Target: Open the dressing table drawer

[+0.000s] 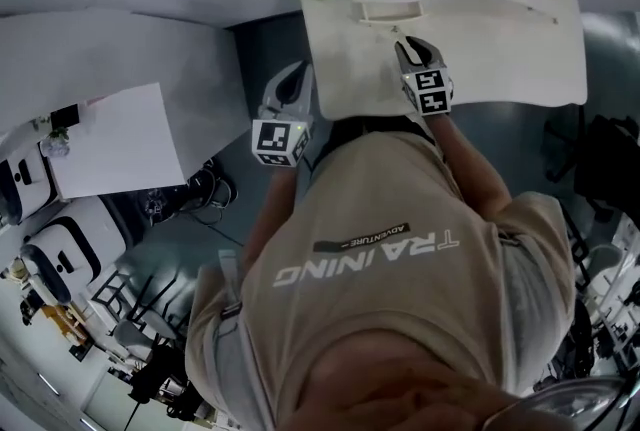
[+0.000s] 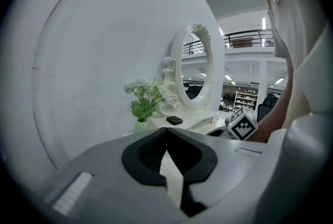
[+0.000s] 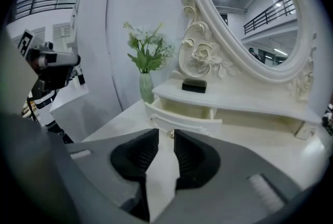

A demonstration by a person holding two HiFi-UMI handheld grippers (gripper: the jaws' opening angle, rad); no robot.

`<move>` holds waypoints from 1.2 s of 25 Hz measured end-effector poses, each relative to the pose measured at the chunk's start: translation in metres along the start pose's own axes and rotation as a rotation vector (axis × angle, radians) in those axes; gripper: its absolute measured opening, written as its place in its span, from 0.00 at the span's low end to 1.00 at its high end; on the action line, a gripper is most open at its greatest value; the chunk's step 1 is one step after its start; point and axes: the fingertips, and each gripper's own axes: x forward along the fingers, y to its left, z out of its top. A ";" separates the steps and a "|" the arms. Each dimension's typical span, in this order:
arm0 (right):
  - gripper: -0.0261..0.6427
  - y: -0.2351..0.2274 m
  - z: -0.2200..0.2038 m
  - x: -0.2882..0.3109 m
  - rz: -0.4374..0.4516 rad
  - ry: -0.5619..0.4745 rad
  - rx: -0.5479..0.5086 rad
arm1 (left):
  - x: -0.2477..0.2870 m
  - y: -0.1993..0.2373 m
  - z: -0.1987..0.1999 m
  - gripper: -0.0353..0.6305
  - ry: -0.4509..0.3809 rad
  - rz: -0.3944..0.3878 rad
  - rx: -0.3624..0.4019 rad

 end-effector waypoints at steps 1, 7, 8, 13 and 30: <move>0.18 0.003 0.008 -0.008 0.019 -0.014 -0.015 | -0.001 -0.001 0.005 0.06 -0.014 -0.001 0.005; 0.05 0.012 0.052 -0.048 0.065 -0.090 -0.085 | -0.007 -0.011 0.033 0.06 -0.059 -0.031 0.049; 0.05 0.013 0.062 -0.055 0.074 -0.111 -0.083 | -0.008 -0.011 0.038 0.06 -0.065 -0.036 0.055; 0.05 0.018 0.119 -0.092 0.113 -0.233 -0.099 | -0.001 -0.012 0.066 0.06 -0.096 -0.058 0.081; 0.05 0.019 0.241 -0.162 0.230 -0.565 -0.189 | -0.012 -0.001 0.169 0.06 -0.252 0.027 0.211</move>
